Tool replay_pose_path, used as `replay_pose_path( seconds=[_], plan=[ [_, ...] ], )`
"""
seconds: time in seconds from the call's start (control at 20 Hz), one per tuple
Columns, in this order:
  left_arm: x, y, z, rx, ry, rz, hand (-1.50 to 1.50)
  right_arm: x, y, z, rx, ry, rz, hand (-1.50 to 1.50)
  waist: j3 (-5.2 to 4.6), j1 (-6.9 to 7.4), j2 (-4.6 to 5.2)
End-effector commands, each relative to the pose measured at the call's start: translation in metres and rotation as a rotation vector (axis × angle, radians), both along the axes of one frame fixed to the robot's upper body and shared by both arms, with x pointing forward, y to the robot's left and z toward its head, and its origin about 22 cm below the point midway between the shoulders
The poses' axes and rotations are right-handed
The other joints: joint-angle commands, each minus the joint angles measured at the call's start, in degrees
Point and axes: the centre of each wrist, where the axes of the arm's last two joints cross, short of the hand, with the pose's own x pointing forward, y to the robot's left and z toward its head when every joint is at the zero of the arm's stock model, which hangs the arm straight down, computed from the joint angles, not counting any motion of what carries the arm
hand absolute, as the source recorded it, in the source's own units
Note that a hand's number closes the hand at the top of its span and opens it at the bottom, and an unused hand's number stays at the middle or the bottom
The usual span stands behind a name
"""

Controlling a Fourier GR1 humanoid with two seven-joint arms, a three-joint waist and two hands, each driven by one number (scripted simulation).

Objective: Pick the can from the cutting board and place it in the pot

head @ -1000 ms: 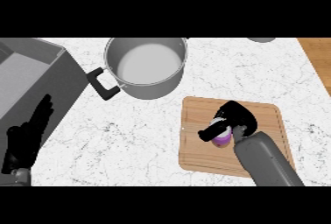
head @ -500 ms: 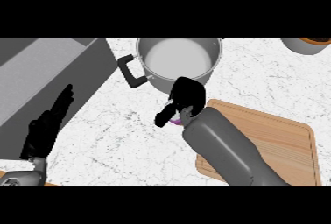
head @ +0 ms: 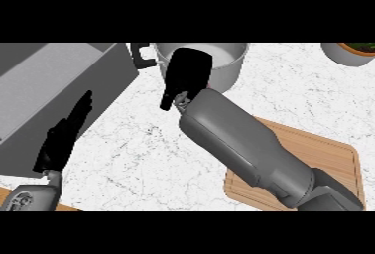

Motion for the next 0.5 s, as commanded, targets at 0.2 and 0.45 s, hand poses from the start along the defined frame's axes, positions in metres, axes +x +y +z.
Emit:
replay_pose_path(
  seconds=[0.2, 0.45],
  plan=[
    [0.007, 0.006, 0.007, -0.001, -0.017, 0.030, 0.00, 0.007, 0.030, 0.055, 0.017, -0.332, -0.220, 1.50, 0.10, -0.70, -0.05],
    [0.008, 0.007, 0.002, -0.007, -0.002, 0.020, 0.00, 0.010, 0.035, 0.075, 0.076, -0.424, -0.257, 1.50, 0.06, -0.90, 0.18]
  ],
)
